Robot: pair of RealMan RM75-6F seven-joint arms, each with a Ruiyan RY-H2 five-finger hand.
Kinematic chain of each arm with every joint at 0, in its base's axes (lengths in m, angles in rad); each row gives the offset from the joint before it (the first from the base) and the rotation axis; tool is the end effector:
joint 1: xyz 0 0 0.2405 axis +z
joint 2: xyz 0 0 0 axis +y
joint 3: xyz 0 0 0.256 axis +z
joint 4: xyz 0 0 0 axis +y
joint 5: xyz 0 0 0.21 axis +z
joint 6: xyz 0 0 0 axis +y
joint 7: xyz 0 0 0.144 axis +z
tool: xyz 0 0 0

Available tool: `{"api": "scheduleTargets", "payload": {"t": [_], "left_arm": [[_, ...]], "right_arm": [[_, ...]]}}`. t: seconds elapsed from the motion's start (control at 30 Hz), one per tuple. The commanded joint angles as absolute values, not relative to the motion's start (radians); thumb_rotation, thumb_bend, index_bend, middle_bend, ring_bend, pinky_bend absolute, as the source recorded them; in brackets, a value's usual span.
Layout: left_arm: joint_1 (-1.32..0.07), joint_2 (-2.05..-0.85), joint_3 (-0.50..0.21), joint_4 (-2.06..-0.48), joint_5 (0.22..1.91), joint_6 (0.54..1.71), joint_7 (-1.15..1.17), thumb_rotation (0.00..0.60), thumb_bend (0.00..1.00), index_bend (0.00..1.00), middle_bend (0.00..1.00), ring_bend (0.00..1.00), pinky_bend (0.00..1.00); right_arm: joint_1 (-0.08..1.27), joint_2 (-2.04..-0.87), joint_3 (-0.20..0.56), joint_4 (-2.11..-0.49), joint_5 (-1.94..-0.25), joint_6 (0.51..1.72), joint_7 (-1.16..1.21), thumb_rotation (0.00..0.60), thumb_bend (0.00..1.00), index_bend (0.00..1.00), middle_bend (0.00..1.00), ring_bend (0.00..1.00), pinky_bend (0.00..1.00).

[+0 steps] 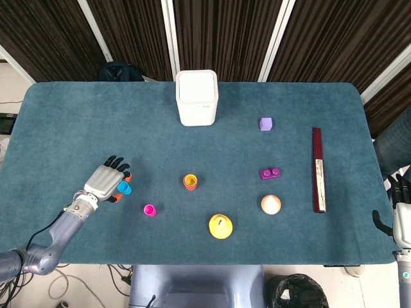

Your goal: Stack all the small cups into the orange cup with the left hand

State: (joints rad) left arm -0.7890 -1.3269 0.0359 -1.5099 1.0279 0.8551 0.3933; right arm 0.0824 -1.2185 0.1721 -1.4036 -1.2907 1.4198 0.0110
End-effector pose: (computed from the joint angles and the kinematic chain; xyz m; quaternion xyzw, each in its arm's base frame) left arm -0.2193 0.3376 0.0257 -0.8054 -0.3418 -0.2088 0.4369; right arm -0.3647 -0.2035 0.1723 0.5142 -0.3949 0.3487 0.6768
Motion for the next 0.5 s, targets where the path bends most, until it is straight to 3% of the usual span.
{"api": "scheduleTargets", "payload": {"t": [0.03, 0.5], "left_arm": [[-0.788, -1.327, 0.034, -1.51, 1.028, 0.855, 0.394, 0.6, 0.28, 0.42, 0.18, 0.0, 0.0], [-0.782, -1.329, 0.023, -1.514, 1.035, 0.859, 0.404, 0.6, 0.34, 0.48, 0.21, 0.0, 0.0]], "right_arm": [[0.083, -1.219, 0.172, -1.404, -1.29, 1.419, 0.011, 0.6, 0.43, 0.06, 0.0, 0.06, 0.0], [0.082, -1.218, 0.173, -1.406, -1.289, 1.419, 0.013, 0.6, 0.43, 0.06, 0.0, 0.06, 0.0]]}}
